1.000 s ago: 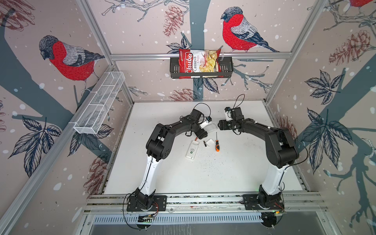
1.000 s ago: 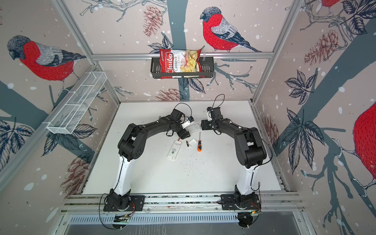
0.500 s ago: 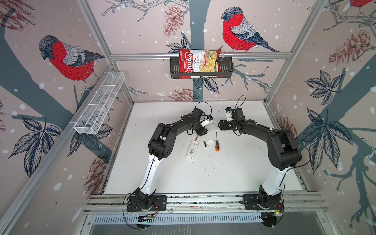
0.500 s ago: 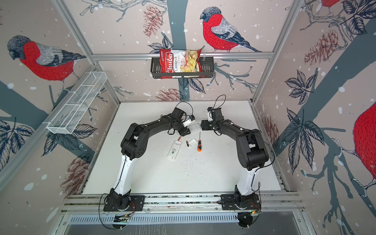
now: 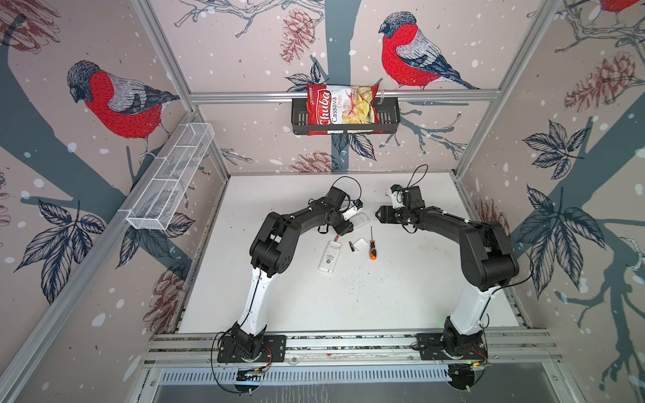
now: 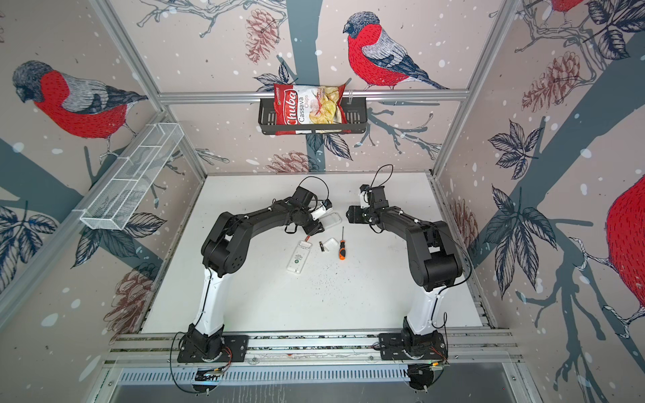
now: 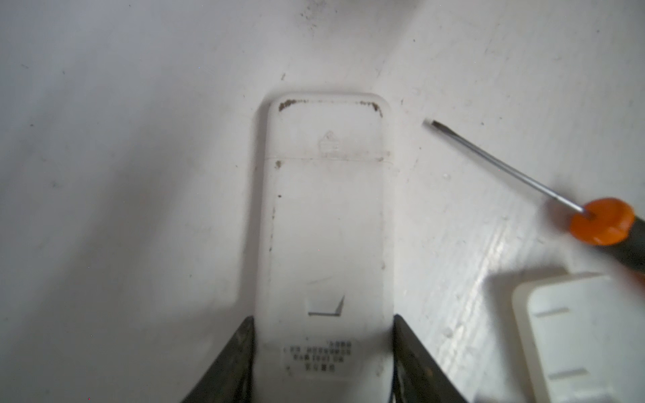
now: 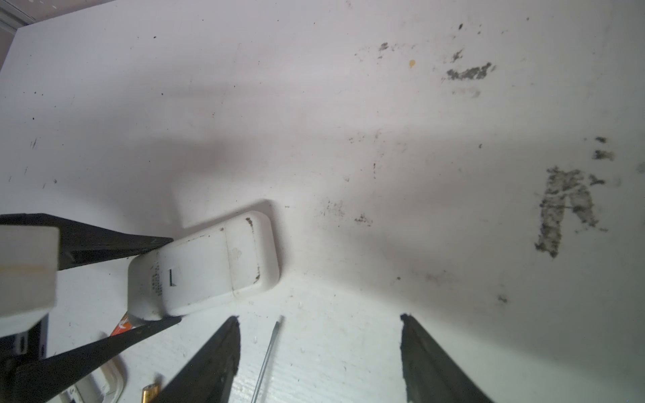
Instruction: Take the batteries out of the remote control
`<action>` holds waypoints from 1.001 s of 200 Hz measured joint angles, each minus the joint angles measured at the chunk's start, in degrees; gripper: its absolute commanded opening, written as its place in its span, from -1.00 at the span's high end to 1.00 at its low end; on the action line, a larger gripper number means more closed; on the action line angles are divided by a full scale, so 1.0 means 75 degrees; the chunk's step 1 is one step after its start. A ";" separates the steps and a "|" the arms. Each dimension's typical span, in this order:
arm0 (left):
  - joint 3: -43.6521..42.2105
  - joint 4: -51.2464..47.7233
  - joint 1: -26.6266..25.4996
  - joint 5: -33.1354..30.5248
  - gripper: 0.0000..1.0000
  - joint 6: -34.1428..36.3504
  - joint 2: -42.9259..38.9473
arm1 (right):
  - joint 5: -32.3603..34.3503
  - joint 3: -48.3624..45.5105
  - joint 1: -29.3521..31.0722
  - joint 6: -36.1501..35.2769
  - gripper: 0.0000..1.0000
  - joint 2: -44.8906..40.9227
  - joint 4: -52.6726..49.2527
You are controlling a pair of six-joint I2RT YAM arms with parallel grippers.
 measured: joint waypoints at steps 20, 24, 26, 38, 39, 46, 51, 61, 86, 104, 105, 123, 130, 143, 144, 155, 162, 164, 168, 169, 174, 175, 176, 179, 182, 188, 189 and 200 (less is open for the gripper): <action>-0.0323 0.0000 0.0000 0.0032 0.13 -0.0096 -0.0495 | -0.0149 -0.0009 -0.0032 0.0032 -0.45 -0.0055 0.0017; -0.0393 0.0017 0.0000 0.0032 0.14 -0.0128 -0.0603 | -0.0172 -0.0009 -0.0032 0.0038 -0.45 -0.0070 0.0017; -0.0428 0.0023 0.0000 0.0041 0.14 -0.0143 -0.0659 | -0.0184 -0.0009 -0.0032 0.0041 -0.45 -0.0076 0.0017; -0.0606 0.0047 0.0000 0.0052 0.14 -0.0216 -0.0953 | -0.0280 -0.0009 -0.0032 0.0090 -0.45 -0.0125 0.0041; -0.0615 0.0047 0.0000 0.0052 0.14 -0.0216 -0.0968 | -0.0286 -0.0009 -0.0029 0.0096 -0.45 -0.0128 0.0041; -0.0714 0.0052 0.0000 0.0052 0.14 -0.0224 -0.1137 | -0.0347 -0.0009 -0.0026 0.0192 -0.43 -0.0163 0.0058; -0.0772 0.0050 0.0000 0.0050 0.15 -0.0245 -0.1236 | -0.0388 -0.0009 -0.0026 0.0189 -0.42 -0.0195 0.0061; -0.0895 0.0047 -0.0006 0.0044 0.15 -0.0242 -0.1451 | -0.0449 -0.0015 -0.0023 0.0198 -0.38 -0.0280 0.0067; -0.1148 -0.0058 -0.0070 -0.0038 0.17 -0.0242 -0.1941 | -0.0615 -0.0122 0.0009 0.0230 -0.26 -0.0562 0.0122; -0.1326 -0.0187 -0.0125 -0.0149 0.18 -0.0242 -0.2256 | -0.0752 -0.0283 0.0050 0.0259 -0.26 -0.0804 0.0125; -0.1335 -0.0192 -0.0128 -0.0152 0.18 -0.0242 -0.2270 | -0.0758 -0.0289 0.0055 0.0259 -0.26 -0.0813 0.0122; -0.1711 -0.0195 -0.0184 -0.0332 0.18 -0.0242 -0.2710 | -0.0918 -0.0417 0.0140 0.0262 -0.30 -0.1005 0.0117; -0.1929 -0.0157 -0.0195 -0.0341 0.19 -0.0239 -0.2926 | -0.0979 -0.0440 0.0198 0.0259 -0.30 -0.1067 0.0067; -0.2320 -0.0114 -0.0239 -0.0353 0.19 -0.0239 -0.3305 | -0.1072 -0.0484 0.0347 0.0256 -0.30 -0.1151 -0.0012; -0.2349 -0.0114 -0.0245 -0.0353 0.19 -0.0239 -0.3334 | -0.1084 -0.0493 0.0364 0.0256 -0.30 -0.1160 -0.0020; -0.2480 -0.0108 -0.0323 -0.0396 0.19 -0.0239 -0.3485 | -0.1151 -0.0574 0.0510 0.0256 -0.27 -0.1241 -0.0079; -0.2512 -0.0105 -0.0388 -0.0446 0.19 -0.0239 -0.3541 | -0.1192 -0.0635 0.0606 0.0254 -0.23 -0.1297 -0.0093; -0.2518 -0.0105 -0.0399 -0.0458 0.19 -0.0236 -0.3550 | -0.1204 -0.0650 0.0632 0.0254 -0.22 -0.1314 -0.0105; -0.2524 -0.0105 -0.0425 -0.0493 0.19 -0.0236 -0.3570 | -0.1209 -0.0673 0.0673 0.0254 -0.20 -0.1338 -0.0111; -0.2524 -0.0117 -0.0431 -0.0513 0.19 -0.0236 -0.3576 | -0.1195 -0.0679 0.0691 0.0254 -0.20 -0.1349 -0.0114; -0.2532 -0.0157 -0.0463 -0.0557 0.20 -0.0221 -0.3608 | -0.1183 -0.0702 0.0734 0.0248 -0.18 -0.1376 -0.0117; -0.2538 -0.0169 -0.0463 -0.0562 0.20 -0.0221 -0.3617 | -0.1192 -0.0705 0.0743 0.0251 -0.17 -0.1381 -0.0117; -0.2538 -0.0169 -0.0463 -0.0562 0.20 -0.0221 -0.3620 | -0.1195 -0.0708 0.0749 0.0251 -0.17 -0.1384 -0.0114; -0.2556 -0.0172 -0.0469 -0.0562 0.20 -0.0216 -0.3637 | -0.1209 -0.0717 0.0769 0.0251 -0.17 -0.1405 -0.0114; -0.2570 -0.0163 -0.0484 -0.0565 0.20 -0.0204 -0.3654 | -0.1209 -0.0723 0.0778 0.0254 -0.17 -0.1416 -0.0114; -0.2614 -0.0143 -0.0507 -0.0624 0.20 -0.0207 -0.3687 | -0.1209 -0.0726 0.0807 0.0256 -0.16 -0.1443 -0.0111; -0.2620 -0.0140 -0.0510 -0.0638 0.20 -0.0207 -0.3689 | -0.1209 -0.0726 0.0810 0.0256 -0.16 -0.1445 -0.0111; -0.2745 -0.0114 -0.0580 -0.0819 0.21 -0.0210 -0.3759 | -0.1230 -0.0729 0.0866 0.0256 -0.21 -0.1498 -0.0111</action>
